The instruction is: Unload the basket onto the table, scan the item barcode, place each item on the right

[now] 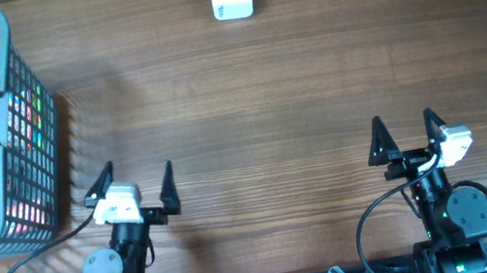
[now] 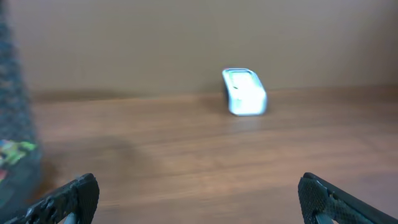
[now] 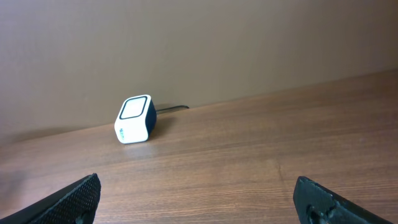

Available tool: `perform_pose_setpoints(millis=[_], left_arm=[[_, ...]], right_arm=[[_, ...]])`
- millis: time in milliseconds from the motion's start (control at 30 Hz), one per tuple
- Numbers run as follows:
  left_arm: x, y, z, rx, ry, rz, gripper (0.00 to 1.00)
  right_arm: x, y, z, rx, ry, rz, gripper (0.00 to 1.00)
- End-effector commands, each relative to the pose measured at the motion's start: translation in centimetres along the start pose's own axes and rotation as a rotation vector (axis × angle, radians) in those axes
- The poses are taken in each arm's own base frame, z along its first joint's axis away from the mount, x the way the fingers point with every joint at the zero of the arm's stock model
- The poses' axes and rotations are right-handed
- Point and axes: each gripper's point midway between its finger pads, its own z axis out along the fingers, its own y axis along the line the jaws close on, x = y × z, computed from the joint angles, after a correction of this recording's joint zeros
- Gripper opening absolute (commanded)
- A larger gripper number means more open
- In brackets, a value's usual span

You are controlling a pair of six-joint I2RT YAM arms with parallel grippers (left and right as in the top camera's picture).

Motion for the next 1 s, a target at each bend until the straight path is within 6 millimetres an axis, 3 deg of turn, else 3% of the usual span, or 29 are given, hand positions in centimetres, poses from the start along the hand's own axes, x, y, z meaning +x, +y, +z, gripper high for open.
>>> perform_pose_setpoints(millis=[0,133,367,433,633,700,800,867,967], left_arm=[[-5.2,-2.0,-1.4,0.096,-0.051,-0.115,1.0],[-12.3,-2.6,-2.9,0.097,-0.051,-0.153,1.0],[-22.3,-4.4,-2.5,0.151,0.14,-0.279,1.0],[-23.5,-5.1,-2.1,0.186,0.212,-0.301,1.0],[-22.3,-7.1,0.0,0.315,0.391,-0.376,1.0],[-22.0,-5.9,1.4,0.255,0.408,-0.379,1.0],[-22.7,-1.9,3.7,0.034,0.408,-0.455,1.0],[-24.0,1.6,4.8,-0.136,0.414,-0.511,1.0],[-26.2,5.3,4.9,-0.273,0.435,-0.55,1.0]], right_arm=[[-0.2,-0.1,0.0,0.007,-0.009,0.001,1.0],[-0.2,-0.1,0.0,0.007,-0.009,0.001,1.0],[-0.2,-0.1,0.0,0.007,-0.009,0.001,1.0],[-0.2,-0.1,0.0,0.007,-0.009,0.001,1.0],[-0.2,-0.1,0.0,0.007,-0.009,0.001,1.0],[-0.2,-0.1,0.0,0.007,-0.009,0.001,1.0],[-0.2,-0.1,0.0,0.007,-0.009,0.001,1.0],[-0.2,-0.1,0.0,0.007,-0.009,0.001,1.0],[-0.2,-0.1,0.0,0.007,-0.009,0.001,1.0]])
